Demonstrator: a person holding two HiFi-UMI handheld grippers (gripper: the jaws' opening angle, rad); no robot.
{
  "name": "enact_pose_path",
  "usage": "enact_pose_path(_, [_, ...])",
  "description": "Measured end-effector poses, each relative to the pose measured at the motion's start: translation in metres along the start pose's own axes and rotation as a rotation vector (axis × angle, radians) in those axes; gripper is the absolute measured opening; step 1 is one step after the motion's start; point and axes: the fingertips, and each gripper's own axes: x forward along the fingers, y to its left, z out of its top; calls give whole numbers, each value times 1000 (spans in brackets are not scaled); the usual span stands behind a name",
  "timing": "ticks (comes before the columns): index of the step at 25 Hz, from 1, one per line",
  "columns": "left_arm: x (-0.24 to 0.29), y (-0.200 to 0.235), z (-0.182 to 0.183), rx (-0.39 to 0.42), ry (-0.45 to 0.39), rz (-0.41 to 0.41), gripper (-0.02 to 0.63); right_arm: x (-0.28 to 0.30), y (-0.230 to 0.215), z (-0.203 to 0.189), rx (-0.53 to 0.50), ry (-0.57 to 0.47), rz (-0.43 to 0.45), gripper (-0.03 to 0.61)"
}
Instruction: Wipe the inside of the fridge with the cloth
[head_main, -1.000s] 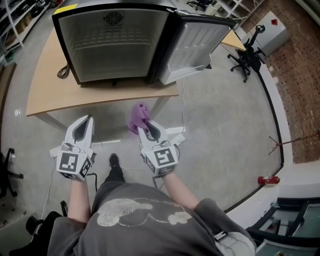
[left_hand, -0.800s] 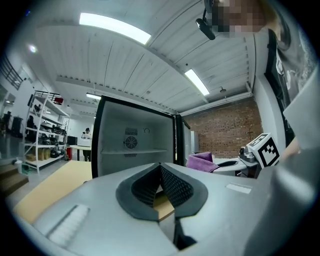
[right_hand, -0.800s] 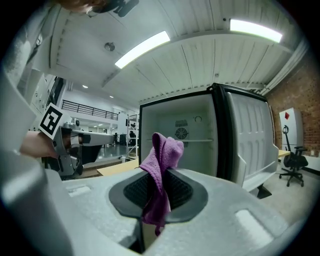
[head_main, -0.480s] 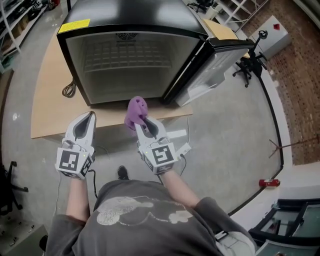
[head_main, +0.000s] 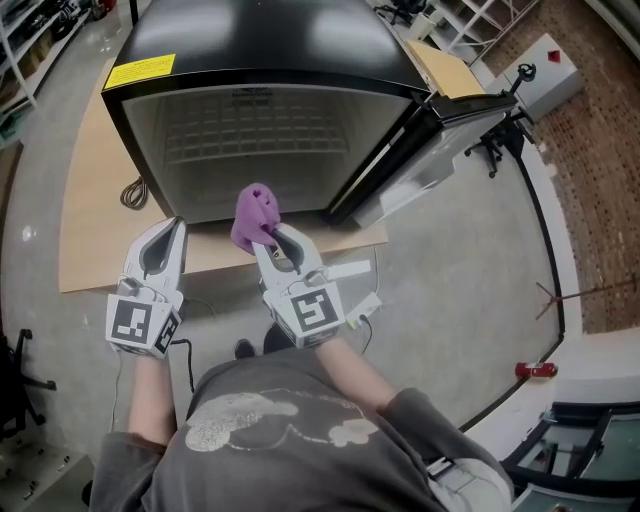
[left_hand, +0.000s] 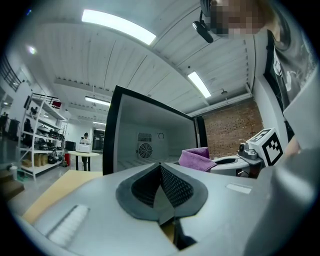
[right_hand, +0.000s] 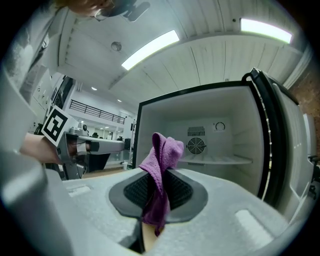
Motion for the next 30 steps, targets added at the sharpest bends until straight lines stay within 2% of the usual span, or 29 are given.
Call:
enact_pose_path(6, [18, 12, 9, 29, -4, 85, 17, 29, -5, 24, -41, -63, 96, 40])
enact_pose_path(12, [38, 23, 31, 75, -13, 190, 18, 61, -12, 52, -22, -89, 207, 40])
enact_pose_path(16, [45, 33, 36, 85, -3, 260, 17, 82, -14, 74, -6, -122, 247, 40])
enact_pose_path(23, [53, 50, 44, 103, 2, 323, 17, 123, -25, 90, 43, -129, 228, 40])
enact_pose_path(30, [45, 61, 43, 67, -11, 292, 17, 161, -22, 97, 35, -112, 185, 41])
